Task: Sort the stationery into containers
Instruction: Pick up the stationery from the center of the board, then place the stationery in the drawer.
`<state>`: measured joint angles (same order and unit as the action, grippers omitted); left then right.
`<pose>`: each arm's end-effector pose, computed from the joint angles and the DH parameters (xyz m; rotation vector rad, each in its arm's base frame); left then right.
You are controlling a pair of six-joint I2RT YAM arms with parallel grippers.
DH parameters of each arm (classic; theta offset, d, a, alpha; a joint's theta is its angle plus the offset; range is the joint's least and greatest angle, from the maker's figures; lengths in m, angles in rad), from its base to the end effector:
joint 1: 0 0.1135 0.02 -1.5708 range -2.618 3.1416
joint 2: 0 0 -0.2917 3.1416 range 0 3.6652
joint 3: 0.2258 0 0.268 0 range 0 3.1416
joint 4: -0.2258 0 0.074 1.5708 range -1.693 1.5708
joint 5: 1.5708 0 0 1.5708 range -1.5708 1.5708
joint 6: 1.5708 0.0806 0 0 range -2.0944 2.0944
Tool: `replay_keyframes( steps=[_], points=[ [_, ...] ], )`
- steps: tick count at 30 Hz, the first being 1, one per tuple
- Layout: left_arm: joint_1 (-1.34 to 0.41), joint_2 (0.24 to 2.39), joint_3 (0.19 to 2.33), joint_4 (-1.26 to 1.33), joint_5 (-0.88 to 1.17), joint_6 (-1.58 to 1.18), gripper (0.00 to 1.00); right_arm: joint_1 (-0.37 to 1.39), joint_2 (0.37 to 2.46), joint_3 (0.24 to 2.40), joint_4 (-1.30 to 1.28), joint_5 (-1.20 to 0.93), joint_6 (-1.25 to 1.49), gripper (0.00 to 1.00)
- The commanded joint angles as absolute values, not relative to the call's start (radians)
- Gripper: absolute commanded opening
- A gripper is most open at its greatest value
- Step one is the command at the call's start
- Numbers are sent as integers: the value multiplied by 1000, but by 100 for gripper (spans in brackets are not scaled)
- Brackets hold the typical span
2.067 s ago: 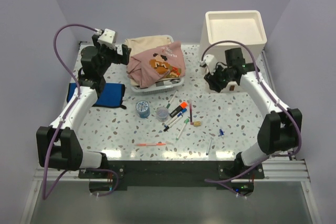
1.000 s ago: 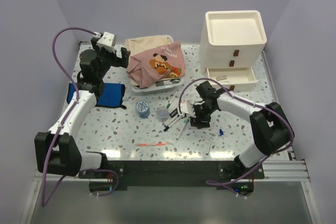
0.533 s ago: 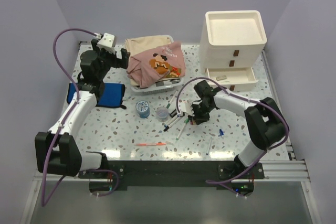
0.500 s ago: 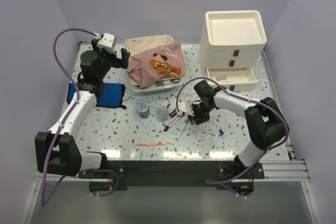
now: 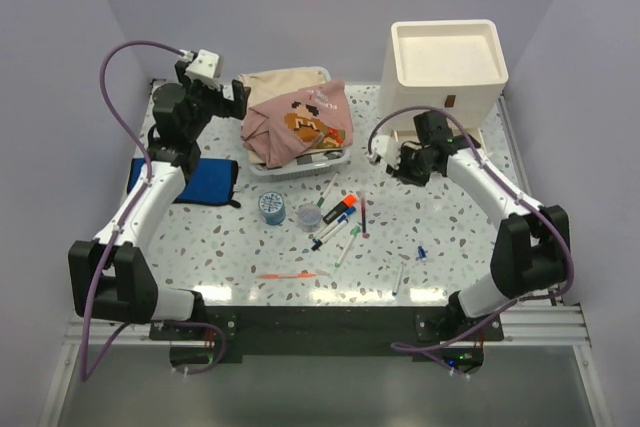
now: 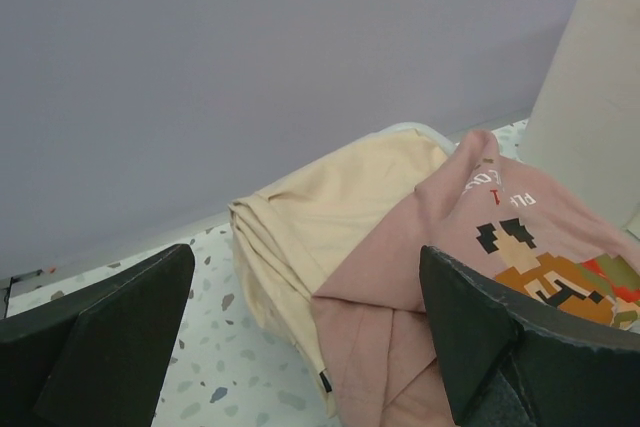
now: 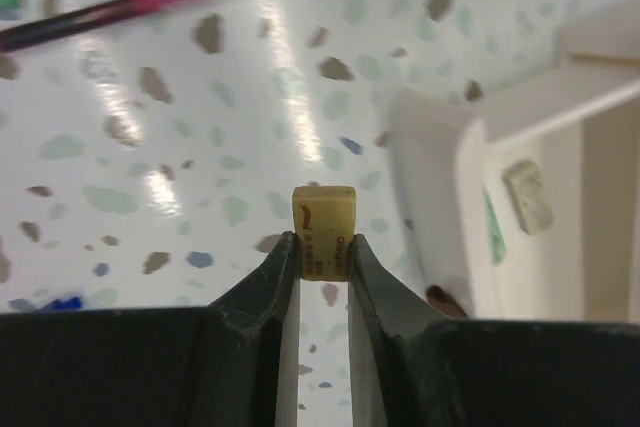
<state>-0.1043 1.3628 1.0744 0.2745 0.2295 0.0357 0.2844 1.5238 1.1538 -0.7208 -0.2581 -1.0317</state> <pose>0.3757 -0.0578 0.3800 0.2895 1.5626 -0.2353 0.3222 0.1156 0.2316 -1.6569 2.0085 0.0819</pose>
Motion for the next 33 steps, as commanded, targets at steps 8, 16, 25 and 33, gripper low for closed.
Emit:
replay_keyframes(
  steps=[8,16,25,33],
  points=[
    [-120,1462,1284,276,273,8,100,204,1725,1351,-446,-63,-939,4],
    [-124,1500,1313,282,267,8,100,192,1802,1390,-345,54,-913,14],
    [-124,1505,1301,311,270,-25,100,192,1741,1353,-359,77,-862,46],
    [-132,1460,1220,387,285,-55,100,158,1571,1215,-471,60,-818,30]
  ],
)
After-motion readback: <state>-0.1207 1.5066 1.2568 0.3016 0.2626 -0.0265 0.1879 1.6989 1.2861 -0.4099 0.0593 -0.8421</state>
